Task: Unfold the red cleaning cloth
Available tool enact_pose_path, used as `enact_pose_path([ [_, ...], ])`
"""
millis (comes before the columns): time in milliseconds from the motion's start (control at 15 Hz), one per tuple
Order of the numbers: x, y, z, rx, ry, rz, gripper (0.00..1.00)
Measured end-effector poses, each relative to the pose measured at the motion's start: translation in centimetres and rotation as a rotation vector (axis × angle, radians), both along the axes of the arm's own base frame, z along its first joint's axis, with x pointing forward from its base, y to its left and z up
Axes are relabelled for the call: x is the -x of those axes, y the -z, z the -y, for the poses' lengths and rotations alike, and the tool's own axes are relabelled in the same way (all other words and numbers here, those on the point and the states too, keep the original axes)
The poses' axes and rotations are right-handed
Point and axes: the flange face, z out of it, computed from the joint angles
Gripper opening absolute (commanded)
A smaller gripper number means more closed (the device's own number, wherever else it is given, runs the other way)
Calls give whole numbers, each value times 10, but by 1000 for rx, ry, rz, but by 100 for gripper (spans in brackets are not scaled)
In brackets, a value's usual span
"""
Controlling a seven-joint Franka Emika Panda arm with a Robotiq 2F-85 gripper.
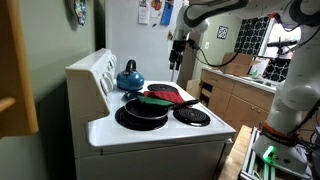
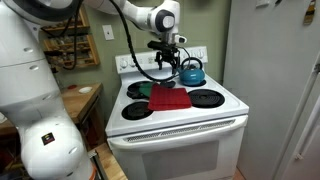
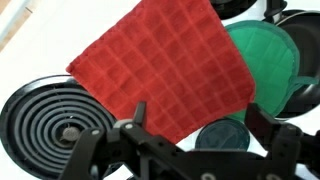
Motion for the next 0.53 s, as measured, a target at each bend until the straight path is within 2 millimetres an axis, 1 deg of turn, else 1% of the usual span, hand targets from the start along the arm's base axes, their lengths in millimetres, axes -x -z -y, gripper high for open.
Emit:
enact_pose_path([
  [133, 7, -13, -5, 65, -8, 28, 100],
  [267, 11, -21, -8, 105, -12, 51, 100],
  [533, 13, -25, -9, 120, -12, 63, 100],
])
